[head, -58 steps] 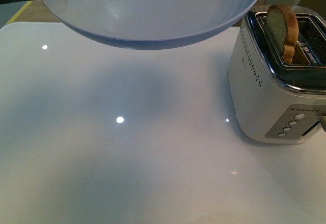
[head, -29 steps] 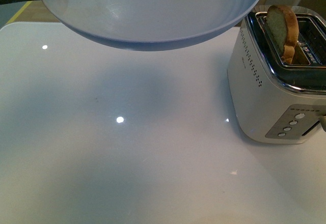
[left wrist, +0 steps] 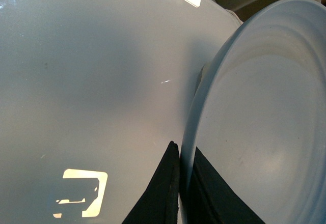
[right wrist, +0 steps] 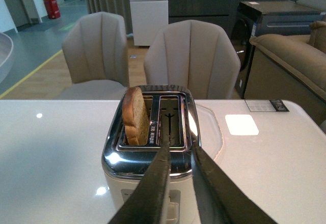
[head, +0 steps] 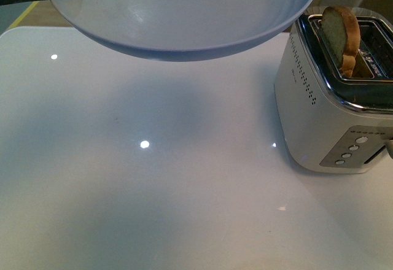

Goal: Left arm holds plate, right arm toasts bread

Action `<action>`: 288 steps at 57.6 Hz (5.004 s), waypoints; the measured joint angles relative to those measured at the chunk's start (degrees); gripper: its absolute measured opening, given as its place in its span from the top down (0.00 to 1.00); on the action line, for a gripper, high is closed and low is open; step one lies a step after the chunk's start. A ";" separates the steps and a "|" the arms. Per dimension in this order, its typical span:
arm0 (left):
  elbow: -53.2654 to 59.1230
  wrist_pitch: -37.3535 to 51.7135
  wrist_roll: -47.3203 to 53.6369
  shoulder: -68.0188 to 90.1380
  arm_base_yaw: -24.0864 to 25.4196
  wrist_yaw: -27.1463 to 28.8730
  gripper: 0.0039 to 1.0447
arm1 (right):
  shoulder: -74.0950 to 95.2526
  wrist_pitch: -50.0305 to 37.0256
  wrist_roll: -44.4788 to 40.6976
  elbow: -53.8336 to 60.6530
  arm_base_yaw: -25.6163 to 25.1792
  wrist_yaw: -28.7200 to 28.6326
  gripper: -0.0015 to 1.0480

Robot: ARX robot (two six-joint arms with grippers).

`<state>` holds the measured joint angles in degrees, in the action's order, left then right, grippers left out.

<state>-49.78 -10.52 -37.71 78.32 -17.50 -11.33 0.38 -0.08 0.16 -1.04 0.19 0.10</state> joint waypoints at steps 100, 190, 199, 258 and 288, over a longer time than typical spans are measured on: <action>8.57 18.67 28.09 24.22 40.72 -21.84 0.98 | -0.04 0.00 0.00 0.00 0.00 0.00 0.08; -8.87 28.15 33.86 59.47 42.60 -19.23 0.54 | -0.07 0.00 0.00 0.00 0.00 0.00 0.08; -7.34 28.15 32.59 55.39 42.29 -18.82 0.31 | -0.07 0.00 0.02 0.00 0.00 0.00 0.08; 30.95 39.43 24.00 -21.05 29.33 -1.81 0.24 | -0.09 0.00 0.00 0.00 0.00 0.02 0.08; 44.92 44.52 36.85 -39.06 18.71 10.97 0.98 | -0.09 0.00 0.00 0.00 0.00 0.00 0.08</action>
<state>-4.86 34.00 -0.86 39.27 1.21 -0.36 0.30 -0.08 0.16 -1.04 0.19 0.10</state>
